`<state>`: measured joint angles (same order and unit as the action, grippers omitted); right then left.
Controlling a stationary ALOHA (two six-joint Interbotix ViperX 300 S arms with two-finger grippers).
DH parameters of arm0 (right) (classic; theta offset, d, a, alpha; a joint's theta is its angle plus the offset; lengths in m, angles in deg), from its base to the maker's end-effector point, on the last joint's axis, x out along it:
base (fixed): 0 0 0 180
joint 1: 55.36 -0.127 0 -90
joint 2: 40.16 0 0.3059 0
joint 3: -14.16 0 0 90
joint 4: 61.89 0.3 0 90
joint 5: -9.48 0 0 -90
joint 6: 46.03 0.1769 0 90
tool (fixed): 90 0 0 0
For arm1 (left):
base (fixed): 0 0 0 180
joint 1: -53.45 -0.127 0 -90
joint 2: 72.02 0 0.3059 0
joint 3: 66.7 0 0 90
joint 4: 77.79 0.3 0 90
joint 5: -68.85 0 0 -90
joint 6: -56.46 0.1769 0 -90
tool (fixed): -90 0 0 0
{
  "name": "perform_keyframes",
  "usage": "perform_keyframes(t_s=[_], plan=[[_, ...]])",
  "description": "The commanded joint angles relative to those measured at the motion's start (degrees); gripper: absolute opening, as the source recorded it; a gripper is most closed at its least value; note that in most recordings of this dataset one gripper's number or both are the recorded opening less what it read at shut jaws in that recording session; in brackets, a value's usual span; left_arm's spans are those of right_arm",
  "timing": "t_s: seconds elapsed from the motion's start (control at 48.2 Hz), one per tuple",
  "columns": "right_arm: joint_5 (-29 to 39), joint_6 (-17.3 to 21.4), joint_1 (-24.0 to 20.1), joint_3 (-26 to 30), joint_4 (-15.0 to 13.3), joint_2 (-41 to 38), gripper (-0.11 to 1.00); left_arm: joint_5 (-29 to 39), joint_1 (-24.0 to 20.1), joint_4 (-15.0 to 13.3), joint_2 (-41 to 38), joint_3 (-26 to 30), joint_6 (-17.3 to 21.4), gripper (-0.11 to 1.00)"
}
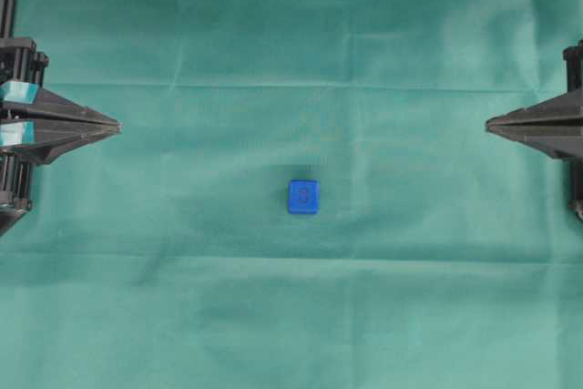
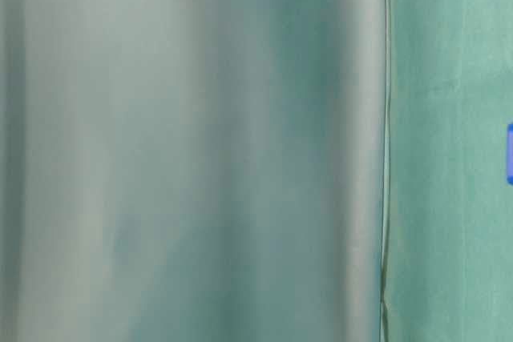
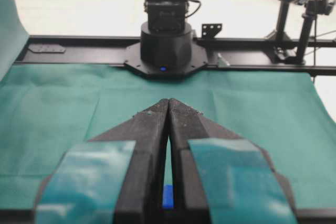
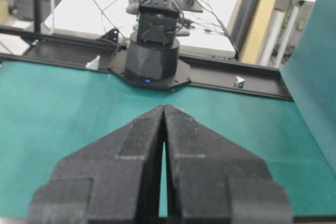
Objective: Handover the blue block to the right arm after grasping it with the left arm, then place it in the designated position.
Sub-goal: 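Open both grippers at their rest positions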
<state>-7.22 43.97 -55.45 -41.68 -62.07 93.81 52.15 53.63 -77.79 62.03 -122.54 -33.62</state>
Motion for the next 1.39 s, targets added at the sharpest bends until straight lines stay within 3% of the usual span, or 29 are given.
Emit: perform_keyframes(t_s=[0.0,0.27,0.622,0.726,0.892,0.975,1.058,1.369], plan=[[-0.2,0.7,-0.4,0.9,0.4,-0.3,0.00,1.9,0.0,-0.1,-0.5,1.1,-0.2,0.02],[5.6,1.5,-0.4,2.7,0.4,-0.5,0.00,3.7,0.9,-0.1,0.4,1.9,-0.1,0.02],[5.9,2.4,-0.4,3.3,0.4,-0.7,0.02,4.7,0.9,-0.1,0.2,1.9,0.0,0.04],[5.7,3.2,-0.4,3.4,0.4,-0.5,0.23,4.7,0.9,-0.1,0.2,2.0,-0.3,0.21],[5.9,3.5,-0.4,3.8,0.4,-0.6,0.74,4.7,0.8,-0.1,0.3,2.0,-0.4,0.68],[6.0,3.5,-0.4,3.9,0.4,-0.6,0.90,4.7,0.8,-0.1,0.4,2.0,-0.4,0.88],[6.1,3.5,-0.4,4.0,0.4,-0.6,0.92,5.0,0.8,-0.1,0.4,2.0,-0.4,0.99],[6.5,3.5,-0.4,4.0,0.4,-0.6,0.93,5.4,0.3,-0.1,0.4,2.1,-0.4,1.00]])
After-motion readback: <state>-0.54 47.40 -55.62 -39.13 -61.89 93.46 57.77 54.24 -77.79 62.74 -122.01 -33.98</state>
